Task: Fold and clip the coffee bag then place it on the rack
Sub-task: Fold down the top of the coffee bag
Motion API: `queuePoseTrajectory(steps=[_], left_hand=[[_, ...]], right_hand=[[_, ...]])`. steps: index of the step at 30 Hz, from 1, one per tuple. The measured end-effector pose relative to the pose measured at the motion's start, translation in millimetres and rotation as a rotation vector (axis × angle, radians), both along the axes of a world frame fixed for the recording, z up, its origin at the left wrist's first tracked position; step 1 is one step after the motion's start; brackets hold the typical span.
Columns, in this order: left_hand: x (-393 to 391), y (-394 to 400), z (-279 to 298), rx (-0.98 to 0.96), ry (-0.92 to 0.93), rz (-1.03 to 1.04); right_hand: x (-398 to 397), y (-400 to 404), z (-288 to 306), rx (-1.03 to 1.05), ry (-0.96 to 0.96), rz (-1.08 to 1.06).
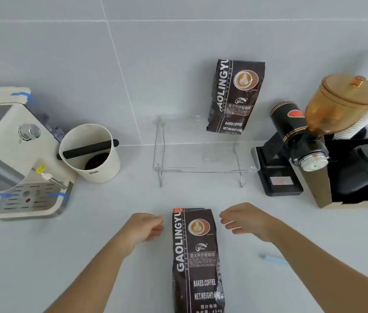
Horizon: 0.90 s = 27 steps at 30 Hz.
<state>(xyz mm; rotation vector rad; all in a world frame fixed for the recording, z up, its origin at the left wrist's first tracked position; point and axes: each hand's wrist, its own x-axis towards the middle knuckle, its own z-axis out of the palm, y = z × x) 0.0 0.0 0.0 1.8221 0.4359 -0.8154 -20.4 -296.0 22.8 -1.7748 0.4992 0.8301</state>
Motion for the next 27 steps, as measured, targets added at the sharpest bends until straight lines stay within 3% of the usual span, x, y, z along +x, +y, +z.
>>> queuePoseTrajectory(steps=[7,17,27], left_hand=[[1.9,-30.7,-11.4,-0.092,0.04,0.17],[1.0,-40.4,-16.9,-0.202,0.049,0.222],[-28.1,-39.5,26.2,-0.334,0.001,0.322]], right_hand=[[1.9,27.5,-25.0,0.006,-0.005,-0.163],[4.2,43.7,-25.6,0.17,-0.026,-0.301],[-24.3,54.1,4.8,0.2,-0.143,-0.352]])
